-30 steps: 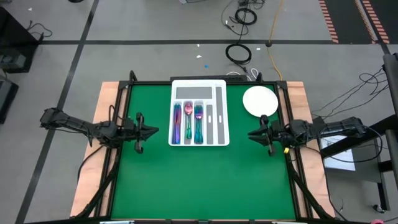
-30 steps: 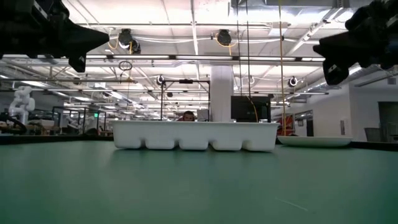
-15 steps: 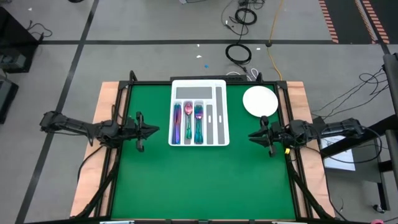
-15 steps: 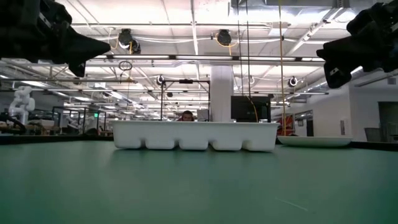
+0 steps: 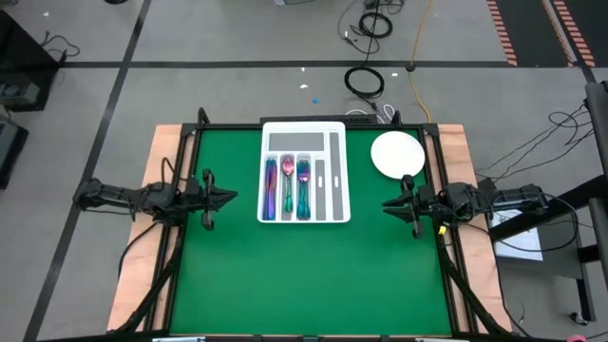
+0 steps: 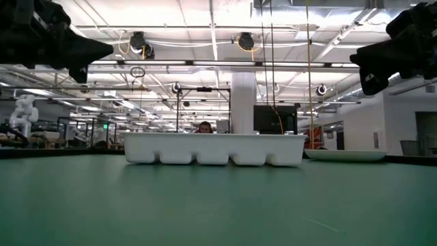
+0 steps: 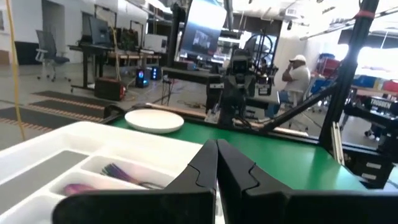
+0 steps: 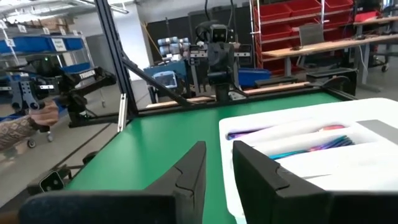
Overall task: Sort silverware
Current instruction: Return to Home Position
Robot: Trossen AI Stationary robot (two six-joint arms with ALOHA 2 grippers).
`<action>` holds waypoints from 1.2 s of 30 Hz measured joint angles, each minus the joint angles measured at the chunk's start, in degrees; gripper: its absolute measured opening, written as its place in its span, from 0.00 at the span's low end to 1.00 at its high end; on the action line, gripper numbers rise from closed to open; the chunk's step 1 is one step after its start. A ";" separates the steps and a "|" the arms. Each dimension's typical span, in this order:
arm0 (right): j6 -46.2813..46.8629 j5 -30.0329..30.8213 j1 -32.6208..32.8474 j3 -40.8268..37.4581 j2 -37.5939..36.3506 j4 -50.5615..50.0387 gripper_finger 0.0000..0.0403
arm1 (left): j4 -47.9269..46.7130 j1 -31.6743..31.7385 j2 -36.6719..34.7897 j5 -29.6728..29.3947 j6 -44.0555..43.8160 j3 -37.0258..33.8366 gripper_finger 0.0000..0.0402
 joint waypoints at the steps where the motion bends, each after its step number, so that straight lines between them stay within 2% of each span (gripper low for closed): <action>1: -0.34 -0.07 0.00 0.00 -0.04 0.00 0.17 | -0.85 -0.01 -0.47 0.00 -0.26 0.00 0.00; 9: -0.16 -0.22 0.02 0.00 0.29 -0.04 0.17 | -5.55 -0.01 -1.46 -0.20 -1.61 0.00 0.00; 13: 2.06 -0.22 0.02 0.00 0.29 -0.02 0.17 | -5.59 -0.01 -1.46 -0.71 -5.86 0.00 0.00; 19: 2.20 -0.22 0.02 0.00 0.29 0.00 0.17 | -5.88 -0.01 -1.46 -0.83 -5.86 0.00 0.00; 26: -0.92 -0.20 0.02 0.00 0.29 0.00 0.17 | -6.27 -0.01 -1.46 -1.29 1.35 0.09 0.00; 36: -0.79 -0.22 0.02 0.00 0.29 0.02 0.17 | -6.39 -0.01 -1.46 -1.29 1.69 0.09 0.00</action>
